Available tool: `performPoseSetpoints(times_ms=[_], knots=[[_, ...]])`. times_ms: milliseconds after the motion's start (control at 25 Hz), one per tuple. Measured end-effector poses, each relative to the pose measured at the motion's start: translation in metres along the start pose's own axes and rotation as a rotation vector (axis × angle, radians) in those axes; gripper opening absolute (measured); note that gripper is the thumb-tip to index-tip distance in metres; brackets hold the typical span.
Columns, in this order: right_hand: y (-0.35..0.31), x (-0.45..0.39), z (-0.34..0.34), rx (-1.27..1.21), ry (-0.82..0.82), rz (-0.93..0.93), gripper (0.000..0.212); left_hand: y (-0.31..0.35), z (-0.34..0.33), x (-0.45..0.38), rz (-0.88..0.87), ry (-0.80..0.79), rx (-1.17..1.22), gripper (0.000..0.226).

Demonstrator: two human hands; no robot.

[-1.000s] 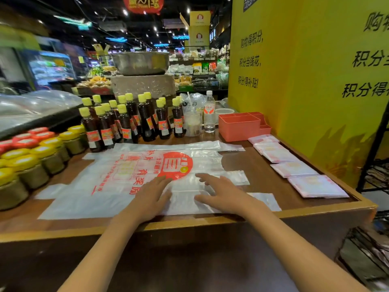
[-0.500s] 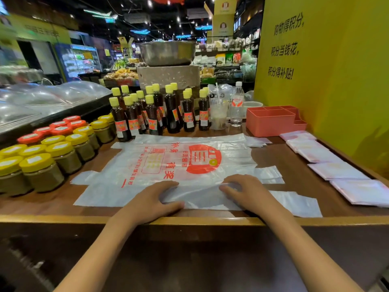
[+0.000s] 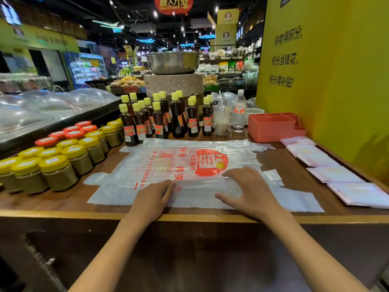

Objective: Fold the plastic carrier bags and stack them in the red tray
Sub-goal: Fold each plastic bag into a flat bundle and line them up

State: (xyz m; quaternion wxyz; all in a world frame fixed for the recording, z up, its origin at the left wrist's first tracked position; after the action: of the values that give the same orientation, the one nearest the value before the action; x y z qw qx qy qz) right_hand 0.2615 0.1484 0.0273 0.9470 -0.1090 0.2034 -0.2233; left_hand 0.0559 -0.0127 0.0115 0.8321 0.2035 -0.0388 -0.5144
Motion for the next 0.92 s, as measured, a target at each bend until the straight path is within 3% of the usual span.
performPoseSetpoints(times_ms=[160, 280, 520, 640, 760, 840, 920], knots=[[0.011, 0.004, 0.0, 0.091, -0.083, -0.053, 0.035, 0.002, 0.002, 0.008, -0.077, -0.067, -0.079, 0.025], [0.03, 0.015, 0.0, 0.099, -0.219, -0.115, 0.027, -0.022, 0.01, 0.014, -0.054, -0.207, -0.184, 0.03], [0.052, 0.023, 0.033, -0.127, -0.427, -0.195, 0.014, -0.063, 0.044, 0.02, 0.018, -0.346, -0.01, 0.018], [0.046, 0.002, 0.058, 0.048, -0.337, -0.157, 0.016, -0.054, 0.064, 0.002, 0.028, -0.221, -0.181, 0.013], [0.036, -0.027, 0.055, 0.413, -0.199, -0.152, 0.027, -0.037, 0.054, -0.015, 0.09, -0.045, -0.504, 0.048], [0.02, -0.042, 0.033, 0.506, -0.112, -0.146, 0.04, -0.01, 0.033, -0.016, 0.026, 0.039, -0.393, 0.066], [-0.016, -0.049, 0.011, 0.43, 0.02, -0.047, 0.051, 0.018, 0.005, -0.013, -0.097, -0.013, -0.256, 0.066]])
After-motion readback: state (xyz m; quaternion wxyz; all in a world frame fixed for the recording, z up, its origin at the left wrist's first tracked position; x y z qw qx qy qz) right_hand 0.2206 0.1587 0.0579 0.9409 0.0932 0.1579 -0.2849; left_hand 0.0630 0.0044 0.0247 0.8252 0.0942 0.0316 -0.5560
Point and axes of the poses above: each hand's wrist, its own x-axis away from the middle knuckle, its own z-axis out of the back of the hand, y = z × x, the point moved 8 cm from there along -x, towards the middle knuckle, and after that the axes turned 8 degrees about -y, right-handed, at the moved point
